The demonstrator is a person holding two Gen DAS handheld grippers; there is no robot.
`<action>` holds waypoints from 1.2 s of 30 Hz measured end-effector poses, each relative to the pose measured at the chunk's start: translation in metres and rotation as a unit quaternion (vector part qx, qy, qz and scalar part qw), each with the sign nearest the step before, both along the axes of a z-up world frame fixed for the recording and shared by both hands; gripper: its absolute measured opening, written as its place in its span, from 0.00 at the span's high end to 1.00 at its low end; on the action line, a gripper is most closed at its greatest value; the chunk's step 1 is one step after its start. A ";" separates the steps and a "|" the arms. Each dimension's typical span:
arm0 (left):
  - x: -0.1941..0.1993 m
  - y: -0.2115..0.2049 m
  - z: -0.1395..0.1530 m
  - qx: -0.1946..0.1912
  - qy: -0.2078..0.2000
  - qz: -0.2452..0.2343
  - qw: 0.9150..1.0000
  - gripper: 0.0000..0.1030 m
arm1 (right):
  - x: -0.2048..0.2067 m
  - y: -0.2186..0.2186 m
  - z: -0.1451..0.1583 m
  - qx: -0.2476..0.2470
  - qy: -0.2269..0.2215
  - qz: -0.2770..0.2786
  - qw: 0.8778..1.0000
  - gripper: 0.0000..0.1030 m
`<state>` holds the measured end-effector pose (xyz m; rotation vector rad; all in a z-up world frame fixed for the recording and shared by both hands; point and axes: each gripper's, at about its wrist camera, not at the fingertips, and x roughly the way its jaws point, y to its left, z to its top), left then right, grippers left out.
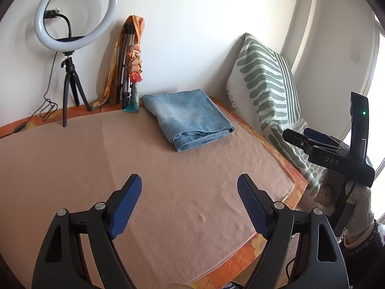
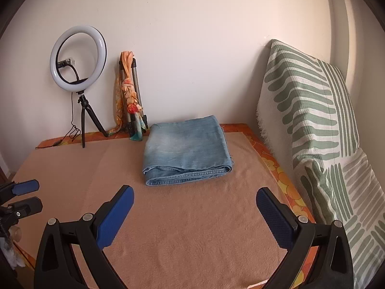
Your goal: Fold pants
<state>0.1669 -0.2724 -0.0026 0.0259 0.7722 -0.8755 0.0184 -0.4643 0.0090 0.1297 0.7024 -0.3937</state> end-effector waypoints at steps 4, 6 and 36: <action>-0.015 0.009 0.002 0.003 -0.014 0.013 1.000 0.20 | -0.012 0.014 -0.001 -0.012 -0.005 -0.006 1.000 0.00; -0.021 0.012 0.002 0.011 -0.024 0.021 0.999 0.20 | -0.016 0.019 -0.002 -0.010 -0.007 -0.006 1.000 0.00; -0.037 0.022 -0.004 0.026 -0.030 0.064 0.997 0.00 | -0.037 0.048 -0.005 -0.008 -0.016 -0.009 1.000 0.00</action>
